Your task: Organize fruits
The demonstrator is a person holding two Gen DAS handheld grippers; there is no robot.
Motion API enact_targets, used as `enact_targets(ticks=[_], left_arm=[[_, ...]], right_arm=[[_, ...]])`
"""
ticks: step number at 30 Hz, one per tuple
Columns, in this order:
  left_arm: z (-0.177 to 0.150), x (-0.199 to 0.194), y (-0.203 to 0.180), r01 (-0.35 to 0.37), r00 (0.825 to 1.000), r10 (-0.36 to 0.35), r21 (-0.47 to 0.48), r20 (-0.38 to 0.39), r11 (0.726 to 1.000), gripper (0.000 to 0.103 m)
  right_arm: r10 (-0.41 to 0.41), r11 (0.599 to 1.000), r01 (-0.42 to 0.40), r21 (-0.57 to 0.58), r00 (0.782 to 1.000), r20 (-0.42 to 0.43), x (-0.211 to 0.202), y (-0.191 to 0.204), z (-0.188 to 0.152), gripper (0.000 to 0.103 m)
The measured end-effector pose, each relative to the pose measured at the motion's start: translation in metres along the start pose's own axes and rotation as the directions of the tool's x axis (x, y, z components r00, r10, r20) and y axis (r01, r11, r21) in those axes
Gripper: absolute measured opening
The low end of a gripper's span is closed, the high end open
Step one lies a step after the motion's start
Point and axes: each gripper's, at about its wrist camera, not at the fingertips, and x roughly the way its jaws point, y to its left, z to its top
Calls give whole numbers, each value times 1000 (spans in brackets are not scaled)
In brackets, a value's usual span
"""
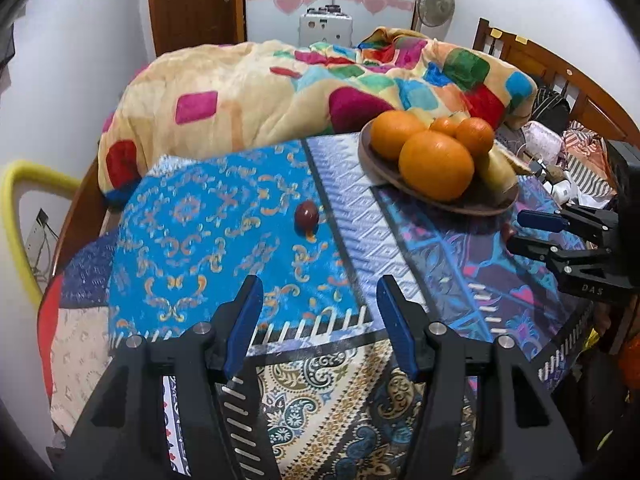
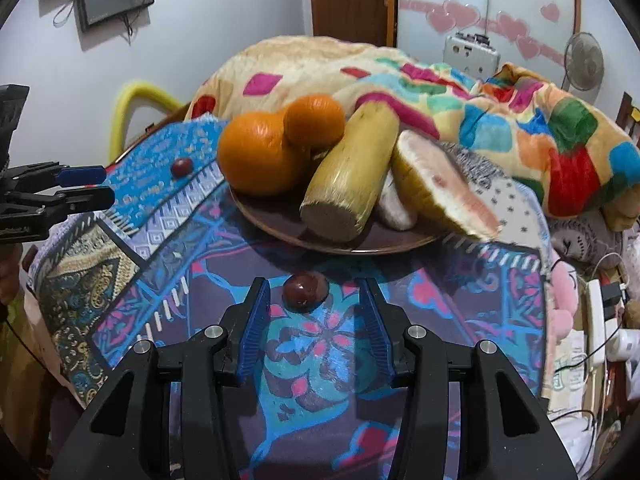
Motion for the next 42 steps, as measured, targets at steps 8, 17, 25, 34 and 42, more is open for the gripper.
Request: enact_targets(ticks=[8,17,25,34,42], left_arm=[[0,20,9,6,999,-7,-15,-37,1000,49],[25,35,7,-11,999,11,1,-40,1000,44],[48,64,4,-29,997,29,2,-74,1000,38],[49,75,4,-49,996,51,23,-75,999,17],[45,58,-14,-21,999,24,55,-48,998,17]], right_arm=[[13,1000,-14,-26,1000,-7,8,4,3,20],[-3,1000,4,-19,999,35,-11,-3,-1,19],[-34,999,33,17,996,78,-26,-24,-1,19],[-27,999,24,39,996,86,-19,-37,0,19],[-15,999,11,42,995,97,-19,-37,1,19]])
